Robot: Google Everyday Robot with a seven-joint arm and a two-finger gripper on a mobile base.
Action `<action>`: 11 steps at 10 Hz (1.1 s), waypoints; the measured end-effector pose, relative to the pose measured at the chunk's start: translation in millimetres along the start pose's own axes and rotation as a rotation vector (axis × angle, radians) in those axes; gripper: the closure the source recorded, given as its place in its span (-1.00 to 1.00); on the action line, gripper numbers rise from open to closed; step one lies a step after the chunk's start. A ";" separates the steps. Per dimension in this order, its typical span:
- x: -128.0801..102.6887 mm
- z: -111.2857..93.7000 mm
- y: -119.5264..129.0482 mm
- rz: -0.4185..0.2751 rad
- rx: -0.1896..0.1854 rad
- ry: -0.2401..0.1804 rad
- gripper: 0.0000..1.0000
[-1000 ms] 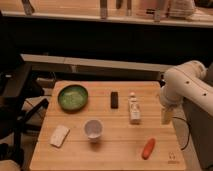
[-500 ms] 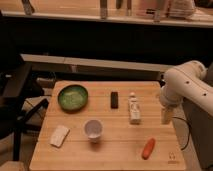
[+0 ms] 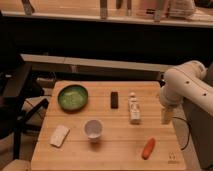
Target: Place the pepper in the ceramic bowl
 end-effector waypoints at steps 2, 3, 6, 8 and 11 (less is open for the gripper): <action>-6.7 9.3 8.3 -0.021 -0.010 -0.008 -0.60; -12.7 21.8 15.8 -0.042 -0.017 -0.012 -0.60; -18.2 33.4 24.0 -0.061 -0.028 -0.016 -0.60; -21.1 36.5 28.9 -0.085 -0.037 -0.022 -0.60; -34.7 58.6 41.0 -0.152 -0.048 -0.023 -0.60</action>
